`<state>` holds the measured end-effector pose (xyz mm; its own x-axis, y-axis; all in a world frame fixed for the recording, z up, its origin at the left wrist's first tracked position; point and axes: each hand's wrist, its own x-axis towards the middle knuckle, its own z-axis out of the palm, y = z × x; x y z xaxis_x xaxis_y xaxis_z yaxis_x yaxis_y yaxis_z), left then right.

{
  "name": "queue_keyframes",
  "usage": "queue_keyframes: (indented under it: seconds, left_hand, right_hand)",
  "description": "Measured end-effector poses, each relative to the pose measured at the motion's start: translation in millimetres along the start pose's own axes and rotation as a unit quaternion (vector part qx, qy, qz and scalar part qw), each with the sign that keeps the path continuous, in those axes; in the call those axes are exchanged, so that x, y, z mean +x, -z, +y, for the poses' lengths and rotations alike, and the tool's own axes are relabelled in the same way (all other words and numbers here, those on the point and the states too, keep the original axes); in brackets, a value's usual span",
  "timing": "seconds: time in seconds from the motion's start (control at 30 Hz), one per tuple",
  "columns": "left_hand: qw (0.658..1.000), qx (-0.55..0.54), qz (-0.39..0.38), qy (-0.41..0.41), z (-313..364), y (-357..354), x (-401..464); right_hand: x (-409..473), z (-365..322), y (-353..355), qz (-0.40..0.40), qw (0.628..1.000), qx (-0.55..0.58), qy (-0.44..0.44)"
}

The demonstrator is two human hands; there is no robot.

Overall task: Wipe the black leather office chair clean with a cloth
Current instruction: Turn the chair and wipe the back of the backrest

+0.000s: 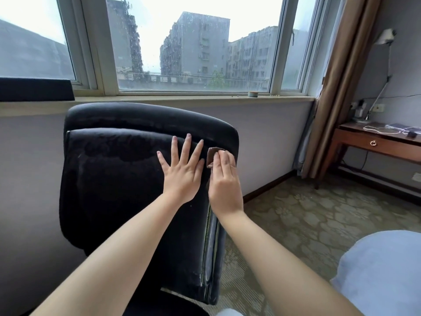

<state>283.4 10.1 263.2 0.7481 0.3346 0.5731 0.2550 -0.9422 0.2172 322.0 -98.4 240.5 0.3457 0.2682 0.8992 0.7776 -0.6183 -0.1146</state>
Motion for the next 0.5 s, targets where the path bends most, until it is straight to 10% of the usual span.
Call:
queue_keyframes:
  seconds: [0.5]
  left_hand:
    - [1.000, -0.017, -0.010, 0.019, 2, 0, -3]
  right_hand:
    - [-22, 11, -3, -0.022, 0.998, -0.018, 0.049]
